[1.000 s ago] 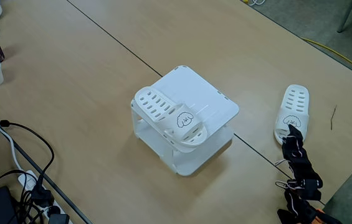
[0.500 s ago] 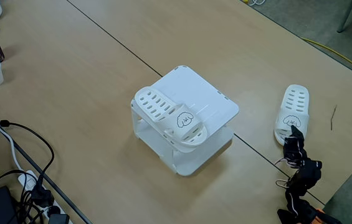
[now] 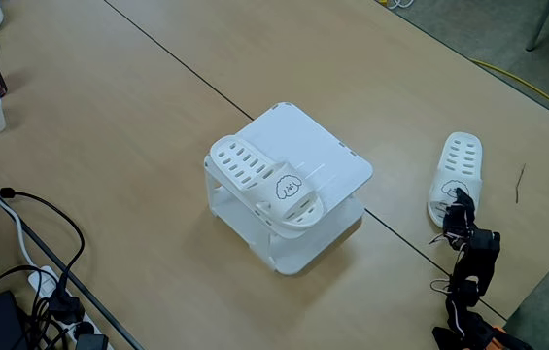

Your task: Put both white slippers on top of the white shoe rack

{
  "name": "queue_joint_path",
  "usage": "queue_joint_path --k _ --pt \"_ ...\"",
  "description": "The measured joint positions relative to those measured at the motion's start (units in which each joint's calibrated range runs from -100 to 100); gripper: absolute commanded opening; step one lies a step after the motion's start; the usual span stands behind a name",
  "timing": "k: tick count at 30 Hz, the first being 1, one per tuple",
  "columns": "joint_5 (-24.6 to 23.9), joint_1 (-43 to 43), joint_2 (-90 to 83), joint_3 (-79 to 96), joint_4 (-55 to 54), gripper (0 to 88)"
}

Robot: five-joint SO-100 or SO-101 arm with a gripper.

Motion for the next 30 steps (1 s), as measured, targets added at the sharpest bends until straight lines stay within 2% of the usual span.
queue_joint_path --k 12,21,23,27,30 --pt "0.0 2.4 2.0 -4.0 0.0 25.6" --pt "0.0 -0.7 2.0 -4.0 0.0 25.4" --pt "0.0 -1.4 2.0 -4.0 0.0 21.1" --pt "0.0 -1.0 2.0 -4.0 0.0 0.0" --pt "0.0 -1.4 2.0 -4.0 0.0 0.7"
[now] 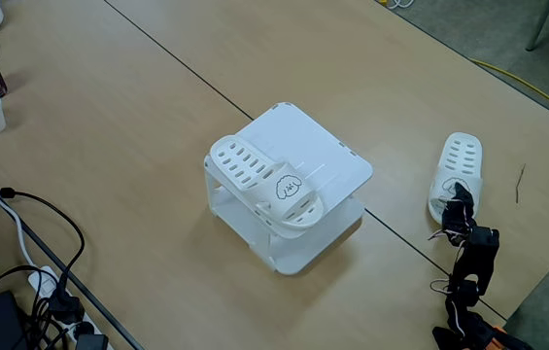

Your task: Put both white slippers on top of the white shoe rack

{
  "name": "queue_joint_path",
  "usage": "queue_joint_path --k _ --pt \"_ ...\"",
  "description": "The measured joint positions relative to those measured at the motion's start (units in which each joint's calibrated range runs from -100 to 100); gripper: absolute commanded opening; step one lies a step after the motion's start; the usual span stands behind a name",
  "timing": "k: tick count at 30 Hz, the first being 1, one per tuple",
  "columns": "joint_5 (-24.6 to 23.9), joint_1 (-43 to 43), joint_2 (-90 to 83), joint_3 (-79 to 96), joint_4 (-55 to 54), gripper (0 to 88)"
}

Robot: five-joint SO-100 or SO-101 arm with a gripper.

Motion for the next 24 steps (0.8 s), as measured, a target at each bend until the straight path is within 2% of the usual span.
queue_joint_path --k 9,19,24 --pt "0.0 -0.5 -6.3 -8.1 2.0 0.7" --pt "0.0 -11.3 -16.9 -40.3 30.7 0.7" --pt "0.0 -20.3 -18.5 -49.4 39.7 0.7"
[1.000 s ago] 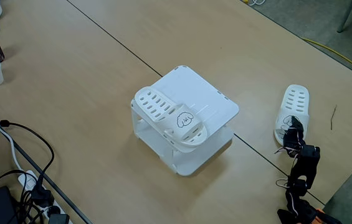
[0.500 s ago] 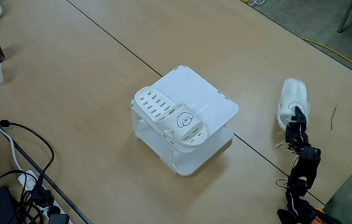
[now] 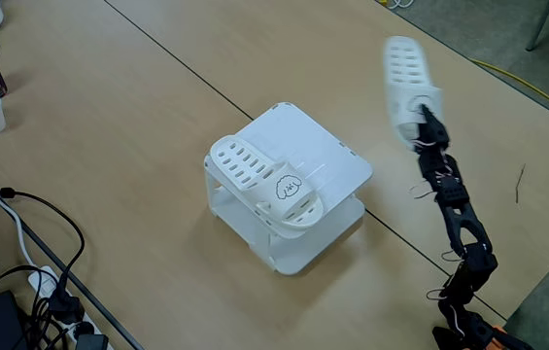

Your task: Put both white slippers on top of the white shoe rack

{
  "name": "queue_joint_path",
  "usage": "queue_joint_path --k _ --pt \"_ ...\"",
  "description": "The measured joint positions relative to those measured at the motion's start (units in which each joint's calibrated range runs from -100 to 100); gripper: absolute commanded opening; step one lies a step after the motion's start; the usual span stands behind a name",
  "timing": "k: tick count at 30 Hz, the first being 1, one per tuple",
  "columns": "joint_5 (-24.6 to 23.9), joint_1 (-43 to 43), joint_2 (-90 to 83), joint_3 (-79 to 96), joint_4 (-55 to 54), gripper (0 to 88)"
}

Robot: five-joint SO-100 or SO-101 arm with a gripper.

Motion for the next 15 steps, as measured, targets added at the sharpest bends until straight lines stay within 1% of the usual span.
queue_joint_path --k 8,15 --pt "0.0 -14.5 0.0 -1.5 1.6 0.7" --pt "0.0 -19.9 0.0 -1.5 1.6 0.7"
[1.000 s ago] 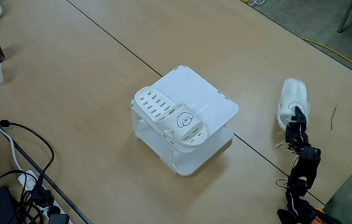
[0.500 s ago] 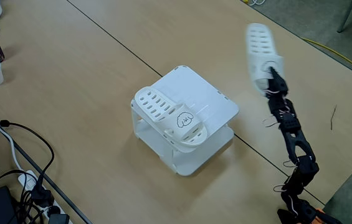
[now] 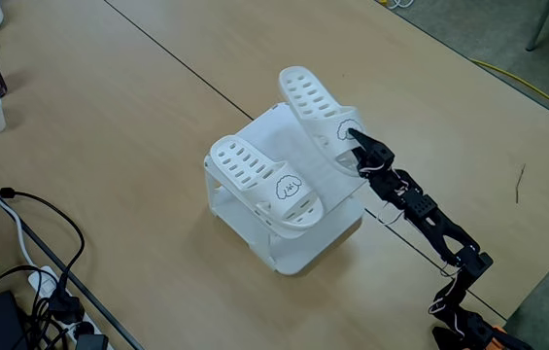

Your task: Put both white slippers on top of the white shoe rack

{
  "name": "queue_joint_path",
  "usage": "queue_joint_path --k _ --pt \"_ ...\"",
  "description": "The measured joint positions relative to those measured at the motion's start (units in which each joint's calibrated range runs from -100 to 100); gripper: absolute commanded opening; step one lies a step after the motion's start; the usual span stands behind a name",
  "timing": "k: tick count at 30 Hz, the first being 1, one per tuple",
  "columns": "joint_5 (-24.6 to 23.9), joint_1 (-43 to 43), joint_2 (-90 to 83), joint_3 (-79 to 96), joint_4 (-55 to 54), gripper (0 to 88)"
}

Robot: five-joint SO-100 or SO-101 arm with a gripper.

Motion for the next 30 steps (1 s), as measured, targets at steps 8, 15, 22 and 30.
queue_joint_path --k 8,15,22,30 --pt "0.0 -3.2 0.0 4.9 0.0 0.7" --pt "0.0 -4.7 0.0 6.4 0.1 3.2" --pt "0.0 -4.5 0.0 6.4 0.1 22.6" --pt "0.0 -4.6 -0.1 6.6 0.0 23.9"
